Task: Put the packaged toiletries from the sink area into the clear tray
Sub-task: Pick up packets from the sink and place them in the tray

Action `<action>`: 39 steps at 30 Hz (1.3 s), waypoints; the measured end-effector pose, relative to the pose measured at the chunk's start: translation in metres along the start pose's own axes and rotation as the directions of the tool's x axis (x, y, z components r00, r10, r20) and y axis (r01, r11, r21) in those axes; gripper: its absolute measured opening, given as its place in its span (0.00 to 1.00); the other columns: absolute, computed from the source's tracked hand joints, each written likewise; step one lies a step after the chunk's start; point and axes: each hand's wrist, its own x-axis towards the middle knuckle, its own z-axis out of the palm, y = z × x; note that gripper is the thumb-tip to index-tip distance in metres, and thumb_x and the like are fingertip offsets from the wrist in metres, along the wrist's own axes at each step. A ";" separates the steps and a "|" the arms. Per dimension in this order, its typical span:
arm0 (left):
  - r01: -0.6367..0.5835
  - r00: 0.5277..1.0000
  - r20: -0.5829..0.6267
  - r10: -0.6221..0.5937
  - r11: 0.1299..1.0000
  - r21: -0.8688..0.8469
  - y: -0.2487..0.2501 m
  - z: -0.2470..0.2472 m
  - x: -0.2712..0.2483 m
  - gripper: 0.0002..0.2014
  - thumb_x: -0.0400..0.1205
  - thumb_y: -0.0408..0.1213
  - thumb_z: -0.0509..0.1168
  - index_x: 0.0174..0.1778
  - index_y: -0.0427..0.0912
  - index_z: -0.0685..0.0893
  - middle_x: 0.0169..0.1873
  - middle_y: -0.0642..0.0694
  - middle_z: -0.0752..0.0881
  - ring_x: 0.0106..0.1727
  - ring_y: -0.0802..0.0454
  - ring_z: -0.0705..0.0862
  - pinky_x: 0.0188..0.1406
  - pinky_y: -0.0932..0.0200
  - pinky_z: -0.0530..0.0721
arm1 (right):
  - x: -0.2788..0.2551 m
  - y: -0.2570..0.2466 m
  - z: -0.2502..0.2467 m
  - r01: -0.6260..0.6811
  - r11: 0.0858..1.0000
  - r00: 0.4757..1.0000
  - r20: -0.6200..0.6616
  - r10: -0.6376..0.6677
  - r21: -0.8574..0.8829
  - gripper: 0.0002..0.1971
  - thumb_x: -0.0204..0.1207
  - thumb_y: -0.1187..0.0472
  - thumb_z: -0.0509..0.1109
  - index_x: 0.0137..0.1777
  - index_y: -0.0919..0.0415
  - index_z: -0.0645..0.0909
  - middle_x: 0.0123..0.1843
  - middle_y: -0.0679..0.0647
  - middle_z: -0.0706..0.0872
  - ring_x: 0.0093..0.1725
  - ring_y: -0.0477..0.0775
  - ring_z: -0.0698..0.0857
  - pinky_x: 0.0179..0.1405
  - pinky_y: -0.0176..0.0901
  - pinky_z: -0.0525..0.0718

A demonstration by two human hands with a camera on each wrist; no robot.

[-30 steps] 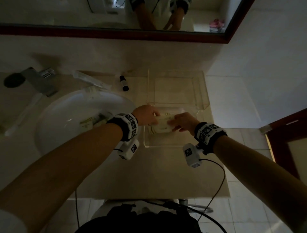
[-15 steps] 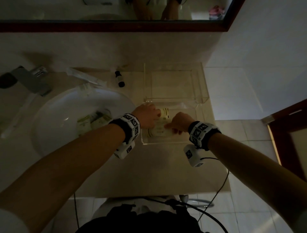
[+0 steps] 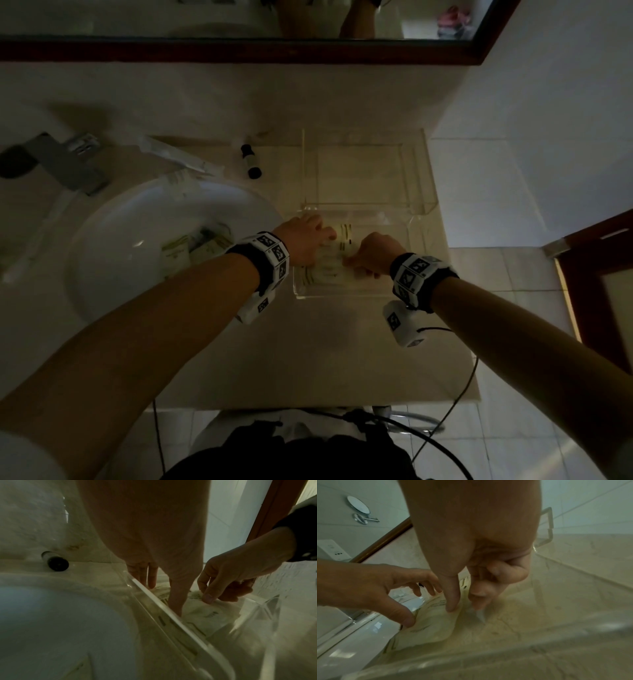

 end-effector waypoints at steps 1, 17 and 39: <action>-0.007 1.000 0.000 0.007 1.000 0.005 -0.002 0.000 0.001 0.31 0.76 0.38 0.68 0.75 0.51 0.66 0.66 0.42 0.69 0.66 0.42 0.71 0.57 0.53 0.74 | -0.001 -0.001 -0.001 0.001 1.000 1.000 -0.006 -0.001 0.002 0.20 0.70 0.42 0.75 0.37 0.62 0.84 0.32 0.55 0.88 0.29 0.54 0.85 0.36 0.44 0.86; 0.009 0.998 -0.067 -0.010 1.000 -0.011 0.000 0.007 -0.003 0.29 0.76 0.41 0.64 0.75 0.49 0.67 0.64 0.41 0.71 0.66 0.41 0.72 0.57 0.52 0.74 | -0.005 -0.007 -0.002 0.143 0.989 0.989 -0.046 -0.144 -0.027 0.35 0.69 0.44 0.76 0.75 0.39 0.64 0.59 0.56 0.84 0.49 0.59 0.87 0.51 0.54 0.89; 0.127 0.881 -0.270 -0.389 0.743 -0.657 -0.124 0.009 -0.108 0.29 0.76 0.52 0.70 0.72 0.51 0.73 0.72 0.48 0.72 0.66 0.47 0.78 0.64 0.48 0.81 | -0.017 -0.125 0.003 0.317 0.899 0.938 -0.244 -0.248 0.302 0.30 0.71 0.51 0.77 0.73 0.48 0.71 0.63 0.54 0.79 0.58 0.55 0.80 0.56 0.45 0.78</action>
